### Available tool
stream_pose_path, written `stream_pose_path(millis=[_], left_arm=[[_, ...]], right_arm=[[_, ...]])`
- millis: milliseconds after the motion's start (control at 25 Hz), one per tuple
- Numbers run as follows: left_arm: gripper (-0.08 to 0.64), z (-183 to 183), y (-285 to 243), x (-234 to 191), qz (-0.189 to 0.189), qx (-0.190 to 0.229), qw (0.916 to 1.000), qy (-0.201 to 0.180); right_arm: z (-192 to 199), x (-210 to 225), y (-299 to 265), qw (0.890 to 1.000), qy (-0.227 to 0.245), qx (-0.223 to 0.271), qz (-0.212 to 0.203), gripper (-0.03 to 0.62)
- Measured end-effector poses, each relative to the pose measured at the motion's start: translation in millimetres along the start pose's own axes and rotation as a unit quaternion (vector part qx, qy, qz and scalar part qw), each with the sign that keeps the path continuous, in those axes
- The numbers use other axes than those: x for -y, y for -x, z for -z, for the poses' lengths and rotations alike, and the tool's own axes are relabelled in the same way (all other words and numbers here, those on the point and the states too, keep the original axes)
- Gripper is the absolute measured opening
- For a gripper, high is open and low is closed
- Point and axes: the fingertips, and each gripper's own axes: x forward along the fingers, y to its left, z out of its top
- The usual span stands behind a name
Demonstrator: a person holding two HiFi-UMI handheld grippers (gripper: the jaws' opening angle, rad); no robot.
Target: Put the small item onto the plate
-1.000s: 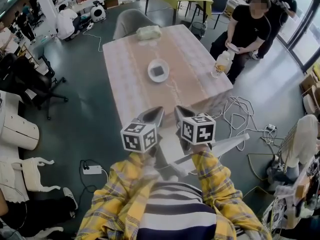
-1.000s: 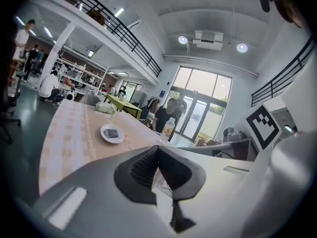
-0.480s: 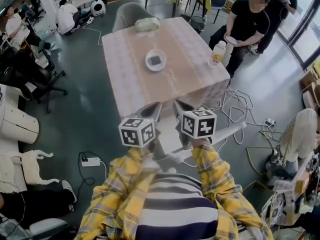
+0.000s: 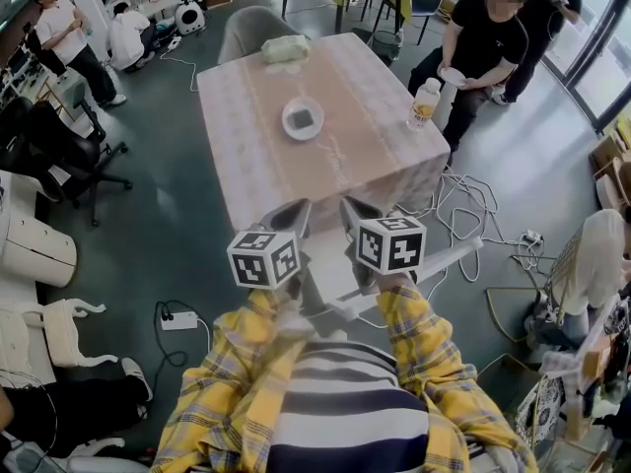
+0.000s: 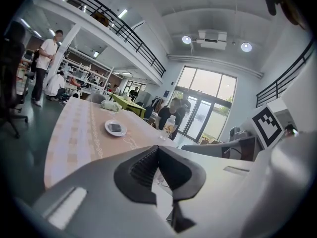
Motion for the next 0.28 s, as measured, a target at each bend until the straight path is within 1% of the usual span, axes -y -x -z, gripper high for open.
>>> stream_pose_path(millis=[280], left_arm=[[-0.002,-1.1,0.0,-9.1,-0.006,-0.002,1.0000,0.005]], right_arm=[[-3.4,-1.7,-5.2,1.000,0.006,-0.001,0.000,-0.003]])
